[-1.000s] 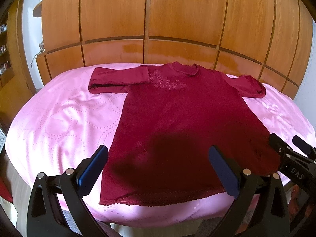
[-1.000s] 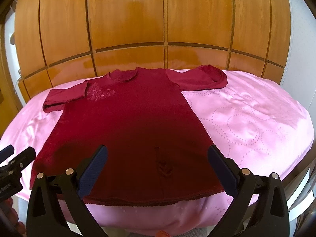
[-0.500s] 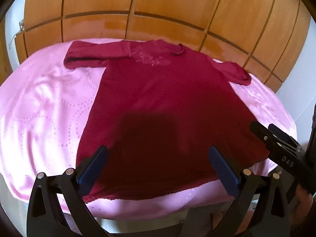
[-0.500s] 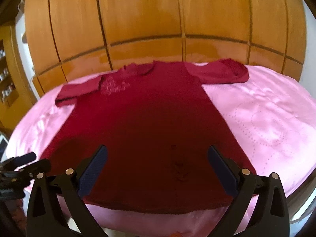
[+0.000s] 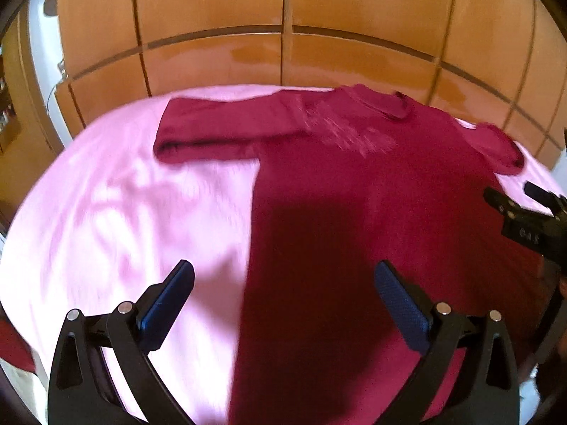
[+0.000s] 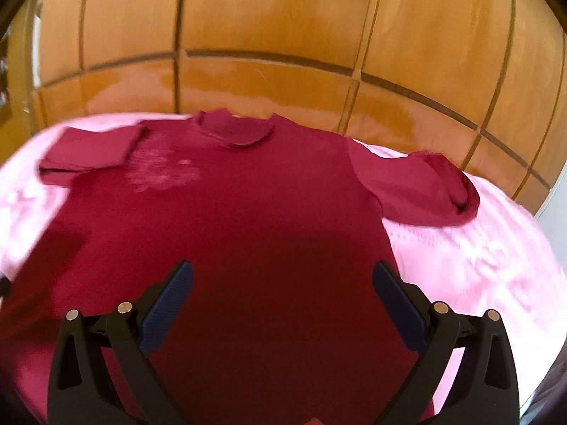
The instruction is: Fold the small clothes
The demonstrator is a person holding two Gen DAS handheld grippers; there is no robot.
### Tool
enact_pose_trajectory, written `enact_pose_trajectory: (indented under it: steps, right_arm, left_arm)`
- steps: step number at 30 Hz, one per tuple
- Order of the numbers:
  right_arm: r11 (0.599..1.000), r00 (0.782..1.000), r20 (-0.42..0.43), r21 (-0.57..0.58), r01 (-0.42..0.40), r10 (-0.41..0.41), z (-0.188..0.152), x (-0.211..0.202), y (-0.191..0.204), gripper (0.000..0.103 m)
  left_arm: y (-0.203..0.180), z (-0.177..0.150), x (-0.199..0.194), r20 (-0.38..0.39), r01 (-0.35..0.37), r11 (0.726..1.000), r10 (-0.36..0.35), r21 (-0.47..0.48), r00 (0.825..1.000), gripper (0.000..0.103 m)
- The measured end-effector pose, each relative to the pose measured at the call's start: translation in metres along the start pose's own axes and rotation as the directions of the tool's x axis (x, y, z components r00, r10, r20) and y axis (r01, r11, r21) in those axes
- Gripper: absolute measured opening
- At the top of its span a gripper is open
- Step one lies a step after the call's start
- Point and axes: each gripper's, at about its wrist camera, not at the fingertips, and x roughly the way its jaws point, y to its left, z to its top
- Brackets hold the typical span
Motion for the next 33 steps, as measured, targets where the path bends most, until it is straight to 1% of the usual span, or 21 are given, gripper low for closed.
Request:
enact_pose_trajectory:
  steps: [1, 4, 6, 8, 10, 13, 15, 16, 17, 18, 20, 21, 22, 23, 25, 26, 28, 29, 33]
  right_arm:
    - [1.0, 1.0, -0.021, 0.007, 0.023, -0.022, 0.003, 0.014, -0.002, 0.1]
    - [0.997, 0.992, -0.11, 0.035, 0.064, -0.06, 0.001, 0.041, -0.009, 0.1]
    - [0.997, 0.987, -0.156, 0.06, 0.053, -0.044, -0.011, 0.056, -0.011, 0.1]
    - [0.995, 0.987, -0.161, 0.101, 0.025, -0.008, -0.014, 0.061, -0.016, 0.1]
    - [0.991, 0.986, -0.164, 0.133, 0.002, 0.02, -0.016, 0.062, -0.022, 0.1]
    - [0.989, 0.987, -0.155, 0.149, -0.007, 0.03, -0.019, 0.061, -0.024, 0.1]
    - [0.989, 0.989, -0.149, 0.149, -0.003, 0.025, -0.02, 0.06, -0.023, 0.1]
    - [0.989, 0.989, -0.145, 0.15, -0.001, 0.023, -0.021, 0.06, -0.023, 0.1]
    - [0.988, 0.989, -0.143, 0.151, -0.001, 0.023, -0.02, 0.061, -0.021, 0.1]
    - [0.988, 0.99, -0.141, 0.154, -0.002, 0.024, -0.019, 0.061, -0.021, 0.1]
    - [0.987, 0.99, -0.136, 0.161, -0.003, 0.025, -0.018, 0.064, -0.019, 0.1]
    - [0.987, 0.991, -0.134, 0.163, -0.004, 0.026, -0.017, 0.065, -0.019, 0.1]
    - [0.986, 0.991, -0.133, 0.166, -0.004, 0.026, -0.016, 0.066, -0.019, 0.1]
    - [0.986, 0.991, -0.132, 0.167, -0.003, 0.026, -0.017, 0.066, -0.019, 0.1]
    - [0.986, 0.991, -0.13, 0.167, -0.002, 0.024, -0.017, 0.066, -0.019, 0.1]
    - [0.986, 0.991, -0.129, 0.167, -0.002, 0.024, -0.017, 0.066, -0.019, 0.1]
    - [0.986, 0.991, -0.128, 0.168, -0.001, 0.023, -0.018, 0.065, -0.019, 0.1]
    - [0.986, 0.991, -0.129, 0.167, -0.001, 0.023, -0.018, 0.065, -0.019, 0.1]
    - [0.986, 0.991, -0.129, 0.167, 0.0, 0.022, -0.018, 0.064, -0.019, 0.1]
  left_arm:
    - [-0.001, 0.014, 0.014, -0.008, -0.028, 0.999, 0.028, 0.016, 1.0, 0.101]
    - [-0.006, 0.048, 0.048, -0.019, -0.057, 0.997, 0.058, 0.061, 0.998, 0.101]
    - [-0.006, 0.066, 0.067, -0.028, -0.063, 0.996, 0.065, 0.065, 0.997, 0.101]
    - [-0.008, 0.085, 0.086, -0.018, -0.067, 0.996, 0.068, 0.052, 0.998, 0.101]
    - [-0.011, 0.101, 0.104, -0.014, -0.089, 0.994, 0.09, 0.062, 0.996, 0.101]
    - [-0.016, 0.118, 0.129, -0.006, -0.108, 0.99, 0.109, 0.091, 0.994, 0.101]
    - [-0.021, 0.126, 0.142, 0.002, -0.121, 0.984, 0.122, 0.128, 0.993, 0.098]
    - [-0.023, 0.129, 0.149, 0.006, -0.14, 0.979, 0.141, 0.151, 0.99, 0.092]
    - [-0.024, 0.131, 0.154, 0.007, -0.152, 0.975, 0.152, 0.165, 0.988, 0.084]
    - [-0.024, 0.132, 0.159, -0.001, -0.146, 0.974, 0.148, 0.176, 0.989, 0.081]
    - [-0.02, 0.133, 0.166, -0.031, -0.078, 0.983, 0.085, 0.165, 0.996, 0.068]
    - [-0.019, 0.133, 0.166, -0.03, -0.064, 0.986, 0.069, 0.156, 0.997, 0.063]
    - [-0.017, 0.134, 0.165, -0.024, -0.049, 0.988, 0.053, 0.145, 0.998, 0.05]
    - [-0.015, 0.135, 0.163, -0.021, -0.044, 0.989, 0.047, 0.141, 0.999, 0.044]
    - [-0.008, 0.14, 0.159, -0.001, -0.056, 0.991, 0.057, 0.12, 0.998, 0.013]
    - [-0.003, 0.144, 0.157, 0.008, -0.053, 0.993, 0.052, 0.102, 0.999, 0.013]
    - [0.014, 0.148, 0.146, 0.022, -0.01, 0.998, 0.008, 0.055, 1.0, 0.013]
    - [0.023, 0.15, 0.139, 0.036, -0.003, 0.999, 0.002, 0.041, 0.999, 0.013]
    - [0.06, 0.15, 0.113, 0.106, -0.016, 1.0, 0.017, -0.015, 0.994, 0.013]
